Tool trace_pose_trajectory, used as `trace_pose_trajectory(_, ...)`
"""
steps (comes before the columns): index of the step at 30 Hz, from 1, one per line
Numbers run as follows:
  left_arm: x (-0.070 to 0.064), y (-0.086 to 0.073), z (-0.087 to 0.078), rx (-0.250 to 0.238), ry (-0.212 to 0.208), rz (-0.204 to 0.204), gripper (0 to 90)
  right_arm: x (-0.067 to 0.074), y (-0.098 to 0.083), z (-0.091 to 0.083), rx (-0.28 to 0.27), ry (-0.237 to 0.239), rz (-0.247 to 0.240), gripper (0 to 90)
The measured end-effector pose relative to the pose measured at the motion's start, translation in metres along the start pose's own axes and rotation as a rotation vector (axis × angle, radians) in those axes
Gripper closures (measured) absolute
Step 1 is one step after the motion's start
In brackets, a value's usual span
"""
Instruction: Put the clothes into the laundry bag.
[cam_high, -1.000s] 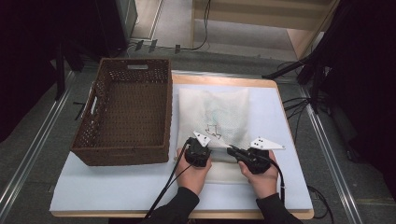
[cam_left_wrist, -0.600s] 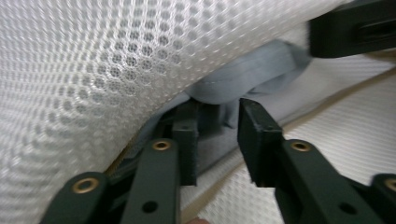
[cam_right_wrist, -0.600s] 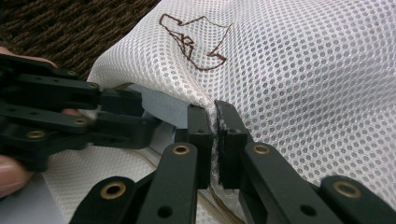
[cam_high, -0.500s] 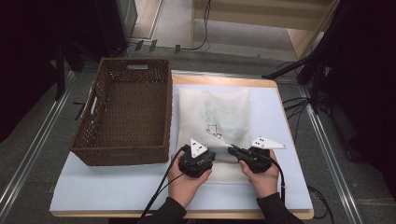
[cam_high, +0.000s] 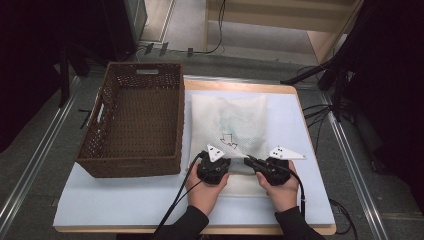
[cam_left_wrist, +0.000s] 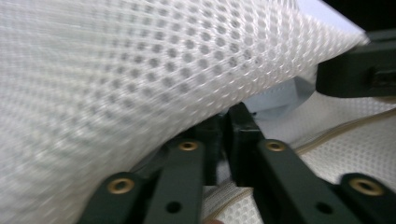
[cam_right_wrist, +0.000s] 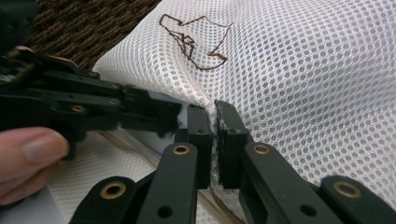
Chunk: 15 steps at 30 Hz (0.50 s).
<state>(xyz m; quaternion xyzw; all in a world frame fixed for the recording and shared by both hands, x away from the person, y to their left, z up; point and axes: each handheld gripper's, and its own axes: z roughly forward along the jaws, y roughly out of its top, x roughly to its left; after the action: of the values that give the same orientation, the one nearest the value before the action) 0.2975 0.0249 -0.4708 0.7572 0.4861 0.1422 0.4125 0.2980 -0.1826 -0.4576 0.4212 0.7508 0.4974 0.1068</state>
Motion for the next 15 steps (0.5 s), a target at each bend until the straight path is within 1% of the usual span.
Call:
trace_pose_trajectory(5, -0.001, 0.003, 0.009, 0.030, 0.041, 0.017, 88.2, 0.000, 0.000, 0.000, 0.000, -0.001, -0.002, 87.1)
trace_pose_trajectory(6, -0.001, 0.003, 0.010, 0.030, 0.059, 0.025, 88.3, 0.000, 0.000, 0.000, 0.000, -0.002, -0.002, 87.2)
trace_pose_trajectory(7, -0.001, 0.004, 0.011, 0.027, 0.069, 0.021, 88.5, 0.001, 0.000, 0.000, -0.001, -0.002, -0.002, 87.2)
trace_pose_trajectory(9, -0.001, 0.006, 0.012, 0.025, 0.092, 0.006, 88.6, 0.001, -0.001, 0.000, 0.000, -0.004, -0.003, 87.1)
trace_pose_trajectory(11, 0.000, 0.007, 0.014, 0.016, 0.128, -0.008, 88.8, 0.001, -0.001, 0.000, 0.003, -0.002, -0.001, 87.1)
trace_pose_trajectory(12, 0.002, 0.009, 0.014, 0.012, 0.147, -0.020, 88.9, 0.001, -0.001, 0.000, 0.005, -0.003, -0.002, 87.2)
trace_pose_trajectory(14, 0.006, 0.011, 0.016, -0.003, 0.173, -0.062, 89.0, 0.002, -0.002, 0.000, 0.007, -0.006, -0.003, 87.1)
trace_pose_trajectory(15, 0.007, 0.012, 0.016, -0.002, 0.180, -0.065, 89.0, 0.002, -0.003, 0.000, 0.007, -0.017, -0.005, 87.1)
